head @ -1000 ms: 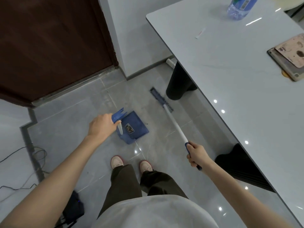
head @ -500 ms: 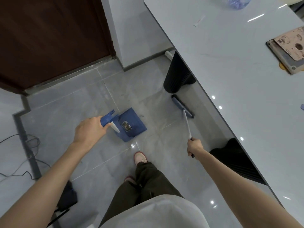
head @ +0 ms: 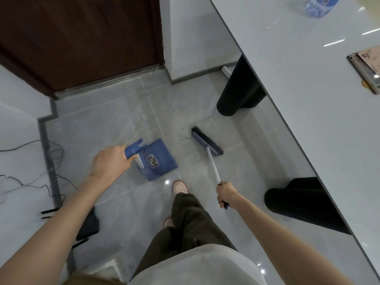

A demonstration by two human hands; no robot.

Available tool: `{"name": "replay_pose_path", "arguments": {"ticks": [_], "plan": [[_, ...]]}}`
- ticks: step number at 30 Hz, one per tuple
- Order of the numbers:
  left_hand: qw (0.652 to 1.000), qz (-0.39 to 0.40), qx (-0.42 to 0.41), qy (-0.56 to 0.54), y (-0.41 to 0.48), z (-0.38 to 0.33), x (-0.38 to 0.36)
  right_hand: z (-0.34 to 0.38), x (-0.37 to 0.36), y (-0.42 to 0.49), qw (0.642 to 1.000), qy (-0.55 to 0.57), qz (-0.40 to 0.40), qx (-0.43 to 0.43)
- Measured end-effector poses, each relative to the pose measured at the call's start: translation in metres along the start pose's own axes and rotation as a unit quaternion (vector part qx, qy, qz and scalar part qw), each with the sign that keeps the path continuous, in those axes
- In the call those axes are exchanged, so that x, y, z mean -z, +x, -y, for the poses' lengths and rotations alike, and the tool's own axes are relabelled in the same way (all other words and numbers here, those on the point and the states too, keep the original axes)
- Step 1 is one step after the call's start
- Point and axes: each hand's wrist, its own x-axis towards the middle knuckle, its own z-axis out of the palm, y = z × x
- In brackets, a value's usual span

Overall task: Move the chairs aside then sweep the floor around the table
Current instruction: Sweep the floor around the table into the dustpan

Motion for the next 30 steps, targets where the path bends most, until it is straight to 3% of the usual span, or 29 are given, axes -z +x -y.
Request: {"name": "replay_pose_path", "arguments": {"ticks": [3,7,13,17,21,25,30], "plan": [[0.999,0.021,0.045,-0.004,-0.027,0.014,-0.007,-0.009,-0.024,-0.020,0.999,-0.003,0.022,0.031],[0.991,0.056,0.110,-0.048,-0.053,0.015,-0.018,-0.010,-0.047,-0.037,0.997,-0.028,0.059,-0.032],[0.976,0.053,0.187,-0.095,-0.082,0.012,-0.026,-0.018,-0.024,-0.081,0.980,0.079,0.183,-0.026],[0.970,0.041,0.199,-0.131,-0.107,0.023,-0.035,-0.027,-0.009,-0.101,0.989,0.048,0.142,0.007],[0.981,0.032,0.158,-0.108,-0.136,0.033,-0.046,-0.035,-0.008,-0.115,0.994,0.039,0.093,0.045],[0.987,0.021,0.137,-0.078,-0.164,0.028,-0.037,-0.048,-0.006,-0.088,0.997,0.004,-0.002,0.076],[0.993,-0.019,0.065,-0.099,-0.198,0.015,-0.019,-0.057,-0.015,-0.049,0.996,-0.035,-0.051,0.071]]}}
